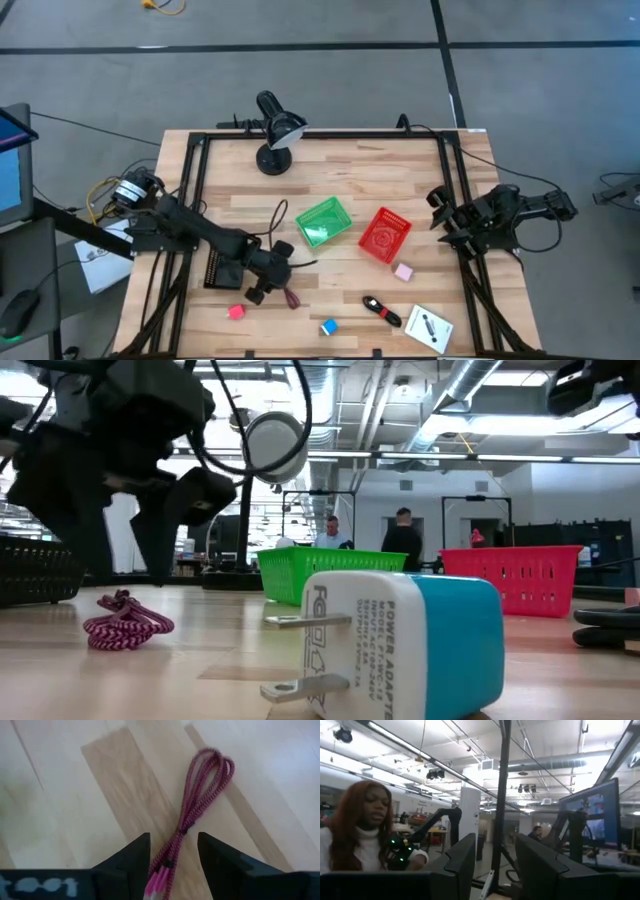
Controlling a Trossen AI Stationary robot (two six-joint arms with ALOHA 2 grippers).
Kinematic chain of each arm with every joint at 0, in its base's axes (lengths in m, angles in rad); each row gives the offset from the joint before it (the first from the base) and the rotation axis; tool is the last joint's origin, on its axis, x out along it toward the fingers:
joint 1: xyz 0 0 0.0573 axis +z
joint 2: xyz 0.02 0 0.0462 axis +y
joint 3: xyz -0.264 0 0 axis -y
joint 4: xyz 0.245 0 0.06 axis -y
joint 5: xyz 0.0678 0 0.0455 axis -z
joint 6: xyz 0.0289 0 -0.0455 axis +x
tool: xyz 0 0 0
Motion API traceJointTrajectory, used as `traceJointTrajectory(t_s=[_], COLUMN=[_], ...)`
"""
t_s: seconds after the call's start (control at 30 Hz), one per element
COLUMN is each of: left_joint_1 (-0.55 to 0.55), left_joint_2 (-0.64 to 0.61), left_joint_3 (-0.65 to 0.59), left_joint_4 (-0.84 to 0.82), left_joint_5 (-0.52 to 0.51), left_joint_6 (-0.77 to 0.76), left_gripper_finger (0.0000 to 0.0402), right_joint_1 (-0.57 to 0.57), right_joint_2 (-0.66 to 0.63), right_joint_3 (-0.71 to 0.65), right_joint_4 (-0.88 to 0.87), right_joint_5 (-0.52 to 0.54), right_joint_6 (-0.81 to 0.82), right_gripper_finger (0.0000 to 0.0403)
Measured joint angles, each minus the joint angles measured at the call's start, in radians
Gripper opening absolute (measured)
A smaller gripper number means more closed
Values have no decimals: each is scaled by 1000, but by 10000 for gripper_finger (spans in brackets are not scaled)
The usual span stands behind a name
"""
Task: Pick and place items into bin
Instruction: Put the pink charger cable into the black bin
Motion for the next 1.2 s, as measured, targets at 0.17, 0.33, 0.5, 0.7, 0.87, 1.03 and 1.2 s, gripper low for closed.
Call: traceJointTrajectory(t_s=[0.17, 0.33, 0.5, 0.7, 0.87, 1.03, 1.2], left_joint_1=[-10, -9, -12, -13, -14, -42, -102], left_joint_2=[0, 30, 82, 109, 81, 4, -116], left_joint_3=[-1, -1, 1, 3, 7, 31, 69], left_joint_4=[25, 20, 45, 56, 67, 59, -39], left_joint_5=[-18, -19, -21, -42, -62, -145, -284], left_joint_6=[-1, -2, -2, 17, -23, -173, -449], left_gripper_finger=[154, 154, 154, 124, 31, 14, 5], right_joint_1=[0, 0, 0, 0, 0, 0, 5], right_joint_2=[1, 2, 22, 43, 45, 45, 45], right_joint_3=[0, 0, 0, 0, 0, 0, 0], right_joint_4=[-54, -61, -92, -54, -29, -42, -80], right_joint_5=[77, 121, 121, 142, 212, 256, 256], right_joint_6=[-12, -12, -25, -97, -132, -59, 122], right_gripper_finger=[134, 132, 134, 134, 134, 134, 134])
